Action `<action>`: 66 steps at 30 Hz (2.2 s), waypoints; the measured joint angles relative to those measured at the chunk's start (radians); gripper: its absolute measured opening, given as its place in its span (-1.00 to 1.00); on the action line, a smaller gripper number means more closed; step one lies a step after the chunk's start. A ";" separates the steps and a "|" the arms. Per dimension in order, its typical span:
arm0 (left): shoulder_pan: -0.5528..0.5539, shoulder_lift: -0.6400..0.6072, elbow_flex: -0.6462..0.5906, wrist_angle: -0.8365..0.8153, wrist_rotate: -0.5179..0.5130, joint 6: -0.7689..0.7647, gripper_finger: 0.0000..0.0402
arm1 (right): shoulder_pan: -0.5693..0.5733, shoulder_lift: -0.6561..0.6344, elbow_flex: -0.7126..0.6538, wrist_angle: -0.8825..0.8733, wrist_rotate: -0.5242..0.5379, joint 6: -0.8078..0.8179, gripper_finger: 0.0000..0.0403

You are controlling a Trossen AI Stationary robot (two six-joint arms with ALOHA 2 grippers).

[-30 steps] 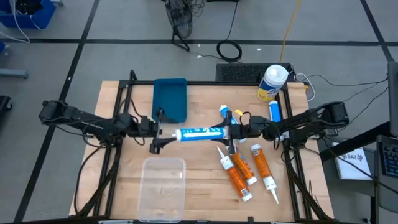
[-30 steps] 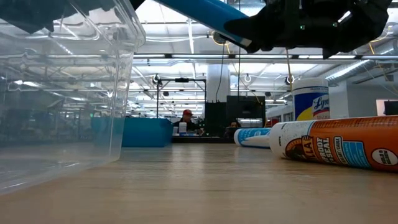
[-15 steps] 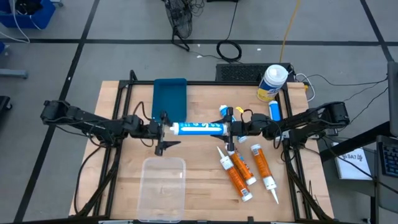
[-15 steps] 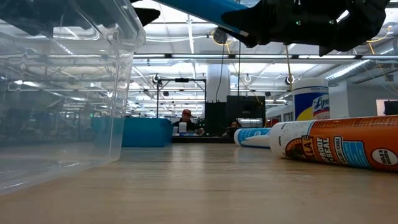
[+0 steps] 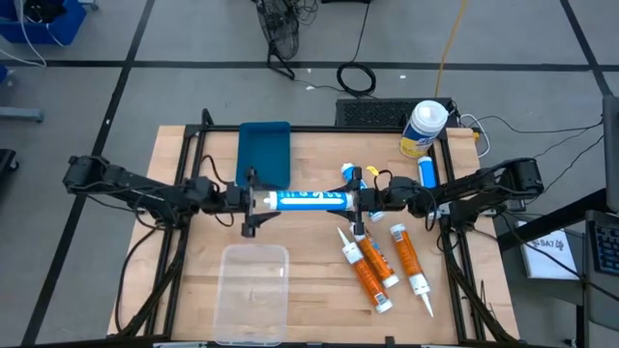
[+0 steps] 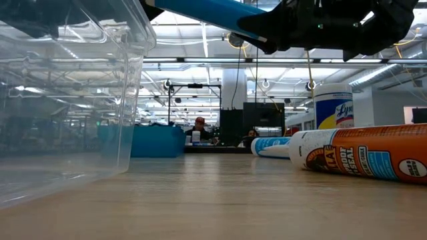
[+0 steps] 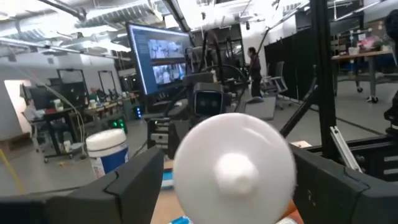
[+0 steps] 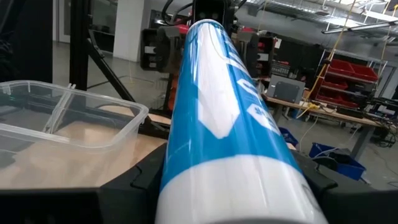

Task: Pick & place silicon tubes, Sealant and Lysol wipes
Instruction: Put the middle blue sealant into the transparent bin

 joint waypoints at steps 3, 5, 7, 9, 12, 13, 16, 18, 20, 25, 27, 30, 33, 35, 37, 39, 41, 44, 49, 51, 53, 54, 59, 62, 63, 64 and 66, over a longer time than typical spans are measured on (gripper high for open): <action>0.000 0.012 0.000 -0.001 0.000 -0.008 0.54 | 0.000 0.000 0.000 0.000 0.000 0.000 -0.01; 0.000 0.028 0.000 0.007 0.000 -0.008 0.54 | 0.000 0.000 -0.001 0.000 0.000 -0.001 -0.01; 0.000 0.040 0.000 0.005 -0.002 -0.007 0.53 | 0.000 0.000 -0.001 0.000 0.000 0.000 -0.01; 0.000 0.045 0.000 0.028 -0.007 0.002 0.45 | 0.000 0.000 -0.001 -0.001 0.000 0.000 -0.01; 0.000 0.050 0.000 0.047 -0.008 0.018 0.23 | 0.000 0.000 -0.001 -0.008 0.000 0.001 -0.01; 0.000 0.050 0.000 0.048 -0.008 0.022 0.15 | 0.000 0.000 -0.001 -0.008 0.000 0.001 -0.01; 0.000 0.050 0.000 0.051 -0.007 0.033 0.11 | 0.000 0.000 -0.001 -0.009 0.001 -0.001 -0.01; 0.000 0.050 0.000 0.050 -0.008 0.036 0.11 | 0.000 0.000 -0.001 -0.012 0.000 -0.002 -0.01; 0.000 0.050 0.000 0.050 -0.008 0.036 0.11 | 0.000 0.000 -0.001 -0.013 0.001 0.000 -0.01; -0.017 0.024 0.000 0.032 -0.039 0.036 0.11 | 0.000 0.000 0.000 -0.010 0.002 0.030 0.14; -0.038 -0.010 0.000 0.016 -0.067 0.062 0.11 | 0.000 -0.002 0.000 -0.006 0.001 0.034 0.30; -0.086 -0.080 0.000 -0.048 -0.117 0.131 0.11 | 0.002 -0.001 0.000 -0.010 0.001 0.038 0.49; -0.162 -0.160 0.000 -0.151 -0.219 0.210 0.11 | 0.003 -0.001 0.000 -0.010 0.001 0.042 0.60; -0.227 -0.204 0.000 -0.205 -0.297 0.268 0.11 | 0.002 -0.001 0.000 -0.009 0.001 0.042 0.64; -0.306 -0.237 0.000 -0.249 -0.393 0.302 0.11 | 0.002 -0.001 -0.001 -0.003 0.001 0.042 0.65; -0.389 -0.253 0.001 -0.273 -0.492 0.308 0.11 | 0.002 -0.001 -0.001 0.001 0.002 0.042 0.65; -0.478 -0.259 0.021 -0.324 -0.596 0.288 0.11 | 0.002 -0.001 -0.001 0.006 0.002 0.038 0.64; -0.601 -0.256 0.095 -0.445 -0.743 0.176 0.11 | 0.001 0.000 -0.001 0.016 0.005 0.029 0.62; -0.756 -0.222 0.261 -0.785 -0.840 -0.053 0.11 | -0.008 0.000 -0.001 0.024 0.005 0.028 0.61; -0.799 -0.200 0.322 -0.896 -0.837 -0.131 0.11 | -0.013 0.000 -0.001 0.024 0.005 0.028 0.61; -0.839 -0.181 0.383 -0.978 -0.836 -0.190 0.11 | -0.013 0.000 -0.001 0.024 0.005 0.031 0.61; -0.859 -0.170 0.409 -1.006 -0.838 -0.215 0.11 | -0.013 0.000 -0.001 0.024 0.005 0.033 0.61; -0.956 -0.125 0.519 -1.150 -0.833 -0.310 0.11 | -0.013 0.000 -0.001 0.024 0.005 0.033 0.61; -1.002 -0.109 0.554 -1.243 -0.835 -0.388 0.11 | -0.013 0.000 -0.001 0.023 0.005 0.030 0.61; -1.012 -0.104 0.556 -1.274 -0.834 -0.417 0.11 | -0.013 0.000 -0.001 0.020 0.005 0.029 0.61; -1.017 -0.099 0.557 -1.309 -0.833 -0.452 0.11 | -0.013 0.000 -0.001 0.016 0.005 0.029 0.61; -1.017 -0.084 0.556 -1.383 -0.830 -0.539 0.11 | -0.013 0.000 -0.002 0.015 0.004 0.028 0.61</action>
